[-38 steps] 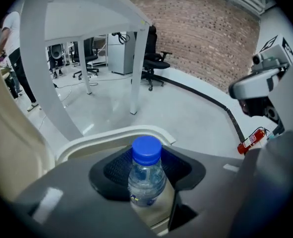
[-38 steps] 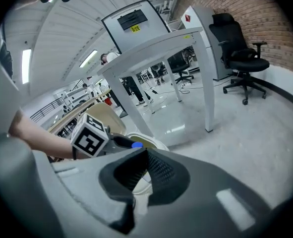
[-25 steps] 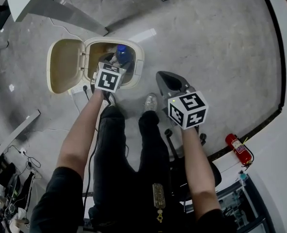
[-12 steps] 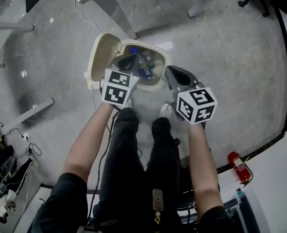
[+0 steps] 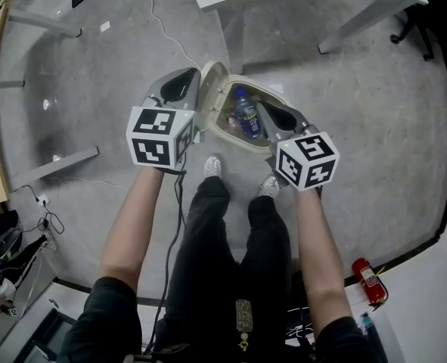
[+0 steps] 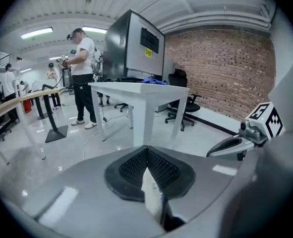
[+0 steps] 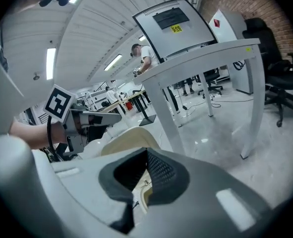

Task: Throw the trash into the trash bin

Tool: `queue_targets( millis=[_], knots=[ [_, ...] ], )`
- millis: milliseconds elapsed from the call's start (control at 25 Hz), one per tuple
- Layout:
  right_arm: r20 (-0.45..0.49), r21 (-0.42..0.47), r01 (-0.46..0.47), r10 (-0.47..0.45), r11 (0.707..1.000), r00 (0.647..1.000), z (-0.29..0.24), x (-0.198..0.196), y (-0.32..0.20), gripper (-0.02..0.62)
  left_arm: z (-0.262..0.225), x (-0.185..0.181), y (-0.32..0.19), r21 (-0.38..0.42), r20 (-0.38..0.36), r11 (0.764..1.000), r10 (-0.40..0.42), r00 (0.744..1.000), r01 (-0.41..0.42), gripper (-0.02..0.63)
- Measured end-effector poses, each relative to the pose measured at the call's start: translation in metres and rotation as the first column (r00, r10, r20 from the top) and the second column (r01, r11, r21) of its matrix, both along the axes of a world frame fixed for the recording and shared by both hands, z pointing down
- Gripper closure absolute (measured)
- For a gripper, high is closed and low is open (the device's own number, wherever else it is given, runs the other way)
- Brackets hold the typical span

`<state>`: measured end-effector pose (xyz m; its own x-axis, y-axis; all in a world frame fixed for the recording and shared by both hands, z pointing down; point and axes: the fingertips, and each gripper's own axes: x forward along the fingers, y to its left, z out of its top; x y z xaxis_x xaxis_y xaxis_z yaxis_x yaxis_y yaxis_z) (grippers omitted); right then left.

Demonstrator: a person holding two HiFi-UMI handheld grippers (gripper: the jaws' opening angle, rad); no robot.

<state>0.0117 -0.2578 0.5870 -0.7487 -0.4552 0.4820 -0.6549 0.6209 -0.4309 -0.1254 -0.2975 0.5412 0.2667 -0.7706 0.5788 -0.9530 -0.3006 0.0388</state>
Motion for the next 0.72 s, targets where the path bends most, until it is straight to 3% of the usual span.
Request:
queue_targets(
  millis=[120, 280, 520, 720],
  knots=[
    [0.0, -0.011, 0.012, -0.012, 1.0, 1.0, 0.003, -0.014, 0.005, 0.592, 0.017, -0.027, 0.006, -0.072, -0.002, 0.997, -0.02, 1.0, 0.02, 0.598],
    [-0.007, -0.024, 0.015, -0.015, 1.0, 1.0, 0.012, -0.023, 0.008, 0.593, 0.041, -0.03, 0.012, -0.146, -0.004, 0.989, 0.028, 1.0, -0.029, 0.598],
    [-0.031, -0.057, -0.048, 0.046, 0.997, 0.998, 0.027, 0.001, 0.01, 0.592, 0.051, 0.007, 0.017, -0.156, -0.064, 0.974, 0.157, 0.986, -0.165, 0.598],
    [-0.065, -0.076, -0.121, 0.116, 0.99, 0.991, 0.034, 0.04, 0.013, 0.593, 0.076, 0.07, 0.031, -0.196, -0.09, 0.932, 0.294, 0.952, -0.307, 0.6]
  ],
)
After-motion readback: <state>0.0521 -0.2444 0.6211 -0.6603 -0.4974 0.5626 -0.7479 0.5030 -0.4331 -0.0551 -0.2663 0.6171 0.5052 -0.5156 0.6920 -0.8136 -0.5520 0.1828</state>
